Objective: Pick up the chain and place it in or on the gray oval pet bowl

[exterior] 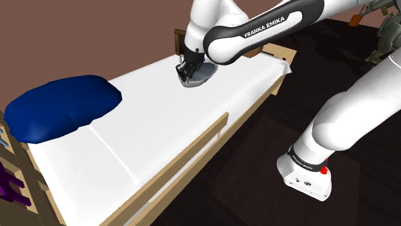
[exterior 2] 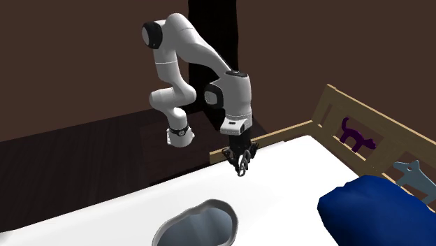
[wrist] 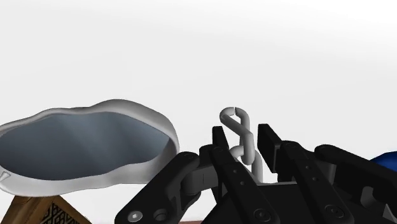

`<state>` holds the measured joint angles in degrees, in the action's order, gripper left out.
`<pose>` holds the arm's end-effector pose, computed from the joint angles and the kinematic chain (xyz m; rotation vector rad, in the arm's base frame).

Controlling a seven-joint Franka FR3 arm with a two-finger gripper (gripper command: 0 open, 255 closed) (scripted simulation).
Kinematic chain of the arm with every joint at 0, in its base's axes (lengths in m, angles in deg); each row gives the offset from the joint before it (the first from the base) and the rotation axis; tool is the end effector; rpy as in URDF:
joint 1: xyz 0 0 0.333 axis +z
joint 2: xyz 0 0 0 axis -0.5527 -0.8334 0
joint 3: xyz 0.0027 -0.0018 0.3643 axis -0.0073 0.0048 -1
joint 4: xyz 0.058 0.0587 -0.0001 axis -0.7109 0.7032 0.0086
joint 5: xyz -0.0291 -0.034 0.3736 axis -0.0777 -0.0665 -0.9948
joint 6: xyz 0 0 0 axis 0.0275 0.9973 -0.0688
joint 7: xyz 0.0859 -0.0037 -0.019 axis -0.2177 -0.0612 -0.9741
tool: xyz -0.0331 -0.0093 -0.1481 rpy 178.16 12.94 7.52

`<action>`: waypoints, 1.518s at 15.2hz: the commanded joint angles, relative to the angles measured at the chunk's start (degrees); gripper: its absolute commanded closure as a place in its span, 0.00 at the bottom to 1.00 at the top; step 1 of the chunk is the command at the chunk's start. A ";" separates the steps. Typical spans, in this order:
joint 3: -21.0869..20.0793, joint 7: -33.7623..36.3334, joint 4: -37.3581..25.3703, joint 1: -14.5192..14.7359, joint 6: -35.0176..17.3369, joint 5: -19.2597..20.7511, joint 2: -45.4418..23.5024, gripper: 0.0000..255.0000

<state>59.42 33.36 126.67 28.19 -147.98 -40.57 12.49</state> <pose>0.4832 0.1240 0.4719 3.0466 -0.1327 0.5504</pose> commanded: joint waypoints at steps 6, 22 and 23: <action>0.65 -1.72 -3.59 0.35 5.46 -1.52 2.02 1.00; 10.85 -19.18 -11.81 -5.30 4.86 -4.09 -5.91 1.00; 11.55 -20.56 -12.76 -5.78 4.77 -4.39 -6.92 1.00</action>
<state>70.20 14.35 114.55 22.91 -142.92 -44.67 6.42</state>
